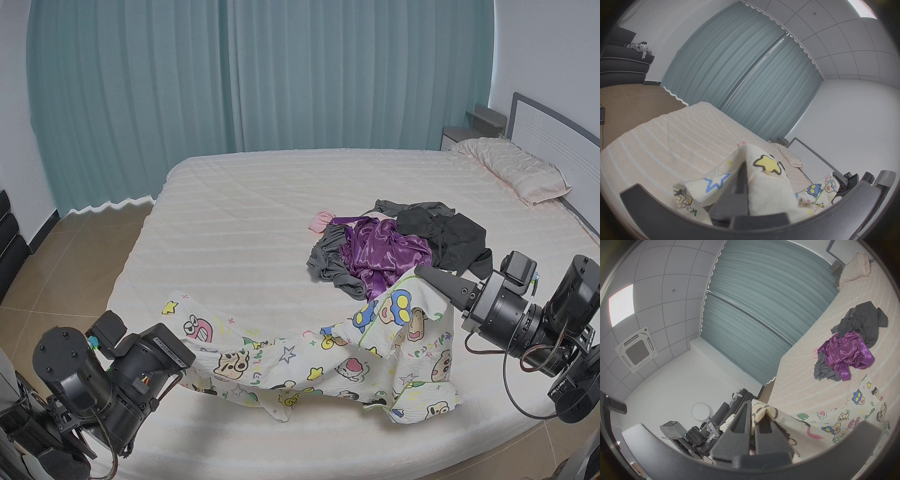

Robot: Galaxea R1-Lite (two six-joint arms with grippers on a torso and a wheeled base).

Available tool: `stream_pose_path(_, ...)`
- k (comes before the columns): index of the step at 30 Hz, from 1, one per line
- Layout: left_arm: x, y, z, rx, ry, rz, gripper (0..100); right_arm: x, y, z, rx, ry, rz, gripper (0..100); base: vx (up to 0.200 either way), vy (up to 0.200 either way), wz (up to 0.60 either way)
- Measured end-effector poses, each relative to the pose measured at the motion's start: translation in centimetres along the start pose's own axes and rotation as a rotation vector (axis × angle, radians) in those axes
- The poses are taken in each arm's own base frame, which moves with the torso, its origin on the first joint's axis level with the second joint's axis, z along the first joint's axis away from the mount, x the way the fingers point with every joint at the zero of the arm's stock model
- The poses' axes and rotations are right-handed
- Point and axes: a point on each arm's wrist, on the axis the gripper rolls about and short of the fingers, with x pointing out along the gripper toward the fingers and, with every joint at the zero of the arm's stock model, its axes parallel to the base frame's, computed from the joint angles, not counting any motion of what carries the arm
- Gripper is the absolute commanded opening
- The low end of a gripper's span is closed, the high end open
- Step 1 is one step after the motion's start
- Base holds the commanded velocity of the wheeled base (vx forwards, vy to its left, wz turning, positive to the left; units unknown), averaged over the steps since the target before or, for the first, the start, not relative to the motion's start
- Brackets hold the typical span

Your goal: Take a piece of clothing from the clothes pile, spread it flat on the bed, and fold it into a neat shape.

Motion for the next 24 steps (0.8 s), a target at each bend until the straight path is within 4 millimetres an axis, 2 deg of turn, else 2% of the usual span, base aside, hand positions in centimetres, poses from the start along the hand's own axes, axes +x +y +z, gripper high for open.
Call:
stream_pose_path(8,-0.12,-0.15,-0.03,-0.002,0.003,-0.009,0,-0.02,0.02,-0.02,0.000,0.001,0.001,0,0.000,0.000,0.00)
stream_pose_path(22,-0.38,0.01,-0.20,0.004,0.017,-0.008,0,-0.02,0.02,-0.02,0.000,0.001,0.001,0,0.000,0.200,0.00)
stream_pose_path(24,-0.42,-0.05,-0.26,0.004,0.020,-0.011,0,-0.02,0.02,-0.02,0.000,0.001,0.001,0,0.000,0.000,0.00)
